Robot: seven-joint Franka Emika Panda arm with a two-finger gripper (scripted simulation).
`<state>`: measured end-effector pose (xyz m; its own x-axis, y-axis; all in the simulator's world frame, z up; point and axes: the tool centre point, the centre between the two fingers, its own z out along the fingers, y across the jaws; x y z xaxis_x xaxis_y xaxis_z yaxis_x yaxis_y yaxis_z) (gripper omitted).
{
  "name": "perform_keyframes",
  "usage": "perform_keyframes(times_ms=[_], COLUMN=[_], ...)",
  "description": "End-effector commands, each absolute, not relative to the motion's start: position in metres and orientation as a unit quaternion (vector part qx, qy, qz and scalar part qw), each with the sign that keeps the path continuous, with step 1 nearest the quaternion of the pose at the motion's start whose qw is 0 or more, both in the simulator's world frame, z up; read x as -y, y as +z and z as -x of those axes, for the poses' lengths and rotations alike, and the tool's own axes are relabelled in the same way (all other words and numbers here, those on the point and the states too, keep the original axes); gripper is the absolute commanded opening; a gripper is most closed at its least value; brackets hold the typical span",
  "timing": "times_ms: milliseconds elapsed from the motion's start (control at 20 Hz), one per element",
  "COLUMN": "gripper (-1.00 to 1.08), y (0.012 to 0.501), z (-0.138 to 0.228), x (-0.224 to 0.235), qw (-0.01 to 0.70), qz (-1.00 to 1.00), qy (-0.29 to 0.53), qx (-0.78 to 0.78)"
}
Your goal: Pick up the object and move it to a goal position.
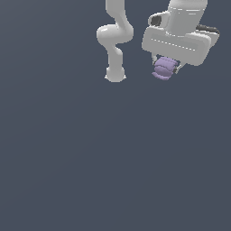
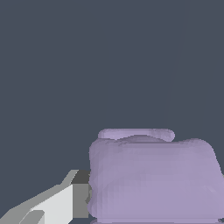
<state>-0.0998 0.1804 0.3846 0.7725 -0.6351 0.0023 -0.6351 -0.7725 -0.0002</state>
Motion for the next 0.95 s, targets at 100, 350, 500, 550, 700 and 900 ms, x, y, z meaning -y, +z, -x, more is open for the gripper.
perform_keyframes(times_ms=[100,350,500,550,700,900], gripper=[-1.0,-1.0,-1.0,-1.0,-1.0,-1.0], y=[0.422,0.45,0.461,0.464,0.47,0.473], z=[0.101,0.101,0.1,0.1,0.099,0.099], x=[-0.193,-0.203,-0.207,-0.208,-0.21,-0.211], qw=[0.001,0.0,0.0,0.0,0.0,0.0], qz=[-0.941,-0.941,-0.941,-0.941,-0.941,-0.941], qy=[0.001,0.0,0.0,0.0,0.0,0.0], qx=[0.337,0.337,0.337,0.337,0.337,0.337])
